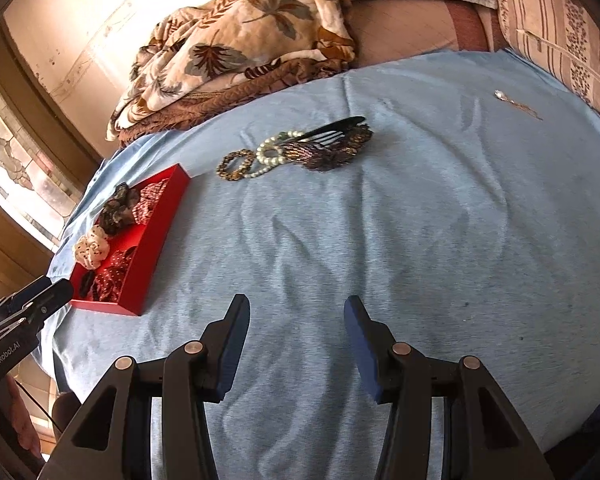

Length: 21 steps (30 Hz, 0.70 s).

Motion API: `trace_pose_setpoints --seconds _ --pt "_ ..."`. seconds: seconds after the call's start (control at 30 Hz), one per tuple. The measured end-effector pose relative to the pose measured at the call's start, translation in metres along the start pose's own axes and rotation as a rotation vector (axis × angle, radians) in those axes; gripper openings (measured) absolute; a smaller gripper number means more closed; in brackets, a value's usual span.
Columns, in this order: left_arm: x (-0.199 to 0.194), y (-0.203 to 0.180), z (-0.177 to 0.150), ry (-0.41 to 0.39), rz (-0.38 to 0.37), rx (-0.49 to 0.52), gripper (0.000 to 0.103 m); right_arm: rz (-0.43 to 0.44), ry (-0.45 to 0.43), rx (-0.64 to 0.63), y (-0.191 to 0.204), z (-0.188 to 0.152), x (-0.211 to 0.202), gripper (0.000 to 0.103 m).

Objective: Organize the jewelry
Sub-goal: 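Grasp the leopard-print hair tie with the left tool while the right tool grasps the black claw clip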

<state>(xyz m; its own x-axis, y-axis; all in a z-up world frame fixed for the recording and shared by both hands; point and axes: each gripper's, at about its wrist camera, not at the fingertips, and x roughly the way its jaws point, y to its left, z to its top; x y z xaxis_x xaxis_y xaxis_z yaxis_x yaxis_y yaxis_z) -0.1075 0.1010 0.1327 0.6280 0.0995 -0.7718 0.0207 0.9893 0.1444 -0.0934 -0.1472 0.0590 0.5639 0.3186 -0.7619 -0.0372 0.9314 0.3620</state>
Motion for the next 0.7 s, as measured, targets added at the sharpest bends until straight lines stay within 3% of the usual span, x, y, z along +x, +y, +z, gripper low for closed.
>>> trace_pose_setpoints --seconds 0.37,0.7 --pt "0.021 -0.006 0.016 0.026 -0.054 -0.011 0.06 -0.011 0.011 0.024 -0.017 0.006 0.008 0.053" --pt "0.067 -0.005 0.082 0.02 -0.135 -0.07 0.06 -0.026 0.012 0.037 -0.028 0.022 0.019 0.053"
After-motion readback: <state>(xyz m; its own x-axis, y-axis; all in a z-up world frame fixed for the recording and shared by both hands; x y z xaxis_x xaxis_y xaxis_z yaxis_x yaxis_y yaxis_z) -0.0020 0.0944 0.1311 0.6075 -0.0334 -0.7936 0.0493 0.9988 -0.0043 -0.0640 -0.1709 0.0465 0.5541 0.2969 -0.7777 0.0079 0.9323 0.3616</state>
